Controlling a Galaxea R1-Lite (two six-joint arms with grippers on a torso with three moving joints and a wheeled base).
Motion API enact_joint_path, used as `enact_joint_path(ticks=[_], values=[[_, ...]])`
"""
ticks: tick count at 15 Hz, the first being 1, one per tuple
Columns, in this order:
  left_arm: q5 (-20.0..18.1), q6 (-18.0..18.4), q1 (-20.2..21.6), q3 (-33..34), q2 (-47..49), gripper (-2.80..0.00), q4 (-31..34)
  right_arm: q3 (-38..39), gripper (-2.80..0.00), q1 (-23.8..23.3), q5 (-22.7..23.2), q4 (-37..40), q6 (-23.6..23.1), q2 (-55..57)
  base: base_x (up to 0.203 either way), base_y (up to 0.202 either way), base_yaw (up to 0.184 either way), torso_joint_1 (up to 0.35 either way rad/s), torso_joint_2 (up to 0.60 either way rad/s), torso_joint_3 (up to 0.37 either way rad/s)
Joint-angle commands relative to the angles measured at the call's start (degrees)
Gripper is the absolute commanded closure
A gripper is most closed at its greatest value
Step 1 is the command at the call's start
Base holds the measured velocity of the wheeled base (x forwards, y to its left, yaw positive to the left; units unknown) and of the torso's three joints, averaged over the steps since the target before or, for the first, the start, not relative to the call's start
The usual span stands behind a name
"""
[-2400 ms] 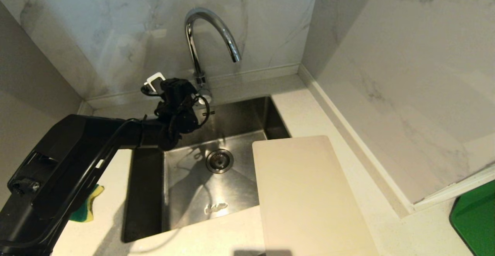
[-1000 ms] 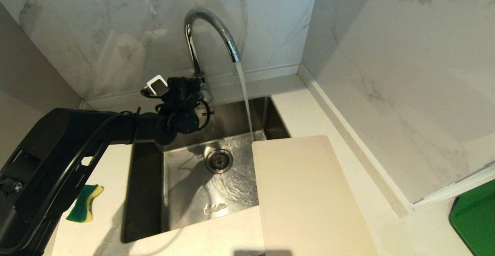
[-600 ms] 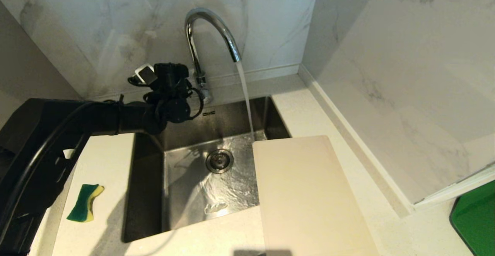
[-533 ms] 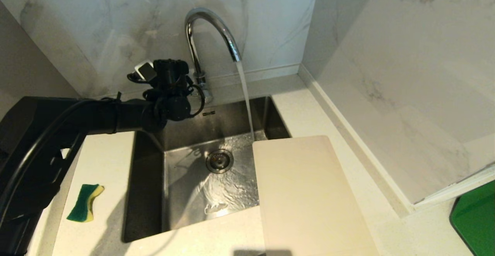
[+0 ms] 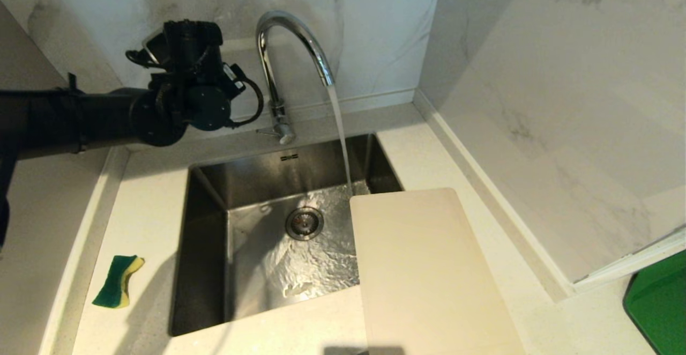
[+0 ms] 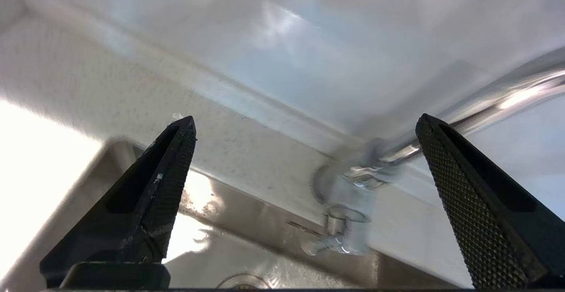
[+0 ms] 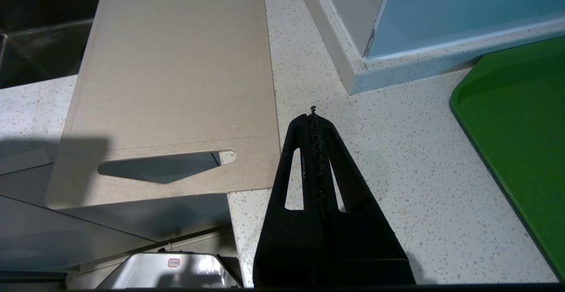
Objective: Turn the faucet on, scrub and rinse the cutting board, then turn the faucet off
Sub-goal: Turn on the tap, then pick up the cleaning cloth
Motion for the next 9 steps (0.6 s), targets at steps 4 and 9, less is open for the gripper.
enact_joint_path(ticks=[4, 9], values=[[-6.66, 2.53, 2.61, 1.86, -14.77, -2.8, 14.29, 0.0, 0.0, -0.01, 0.02, -0.09, 0.04, -0.02, 0.0, 0.0, 0.0, 0.0, 0.0, 0.0], [-11.75, 2.56, 3.22, 1.89, -22.71, 0.0, 28.45, 0.0, 0.0, -0.01, 0.02, -0.09, 0.09, -0.02, 0.0, 0.0, 0.0, 0.0, 0.0, 0.0]])
